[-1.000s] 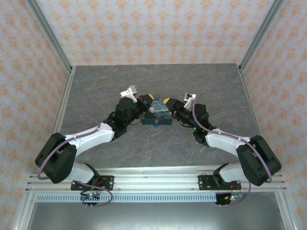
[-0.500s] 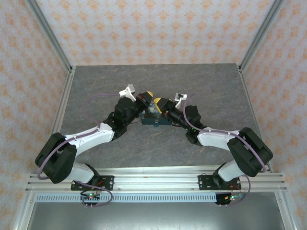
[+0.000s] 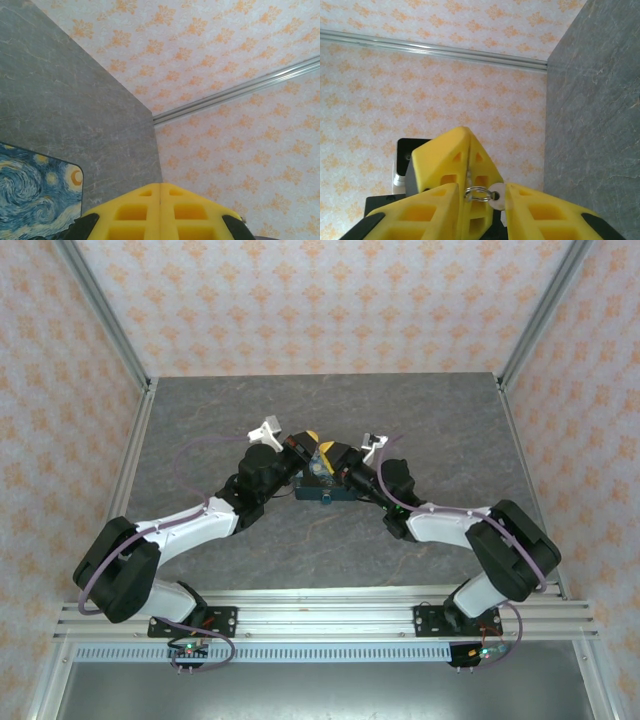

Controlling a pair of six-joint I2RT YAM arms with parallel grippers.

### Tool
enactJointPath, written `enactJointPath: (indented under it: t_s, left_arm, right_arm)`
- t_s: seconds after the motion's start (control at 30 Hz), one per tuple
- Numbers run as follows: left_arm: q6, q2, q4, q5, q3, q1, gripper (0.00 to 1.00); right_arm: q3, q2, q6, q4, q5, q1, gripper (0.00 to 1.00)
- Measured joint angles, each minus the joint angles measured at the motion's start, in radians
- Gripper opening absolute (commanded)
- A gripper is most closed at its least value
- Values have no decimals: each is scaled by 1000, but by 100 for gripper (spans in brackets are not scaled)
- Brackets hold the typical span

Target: Unlock a padlock with a key

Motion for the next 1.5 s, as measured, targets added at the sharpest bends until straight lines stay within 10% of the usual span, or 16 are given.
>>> enactJointPath:
  t_s: [1.07, 1.5]
  left_arm:
    - [-29, 24, 26, -23, -5, 5, 0]
    - [-40, 4, -91, -33, -5, 8, 63]
  right_arm:
    - [39, 68, 47, 58, 7, 7, 0]
    - [-13, 47, 19, 18, 6, 5, 0]
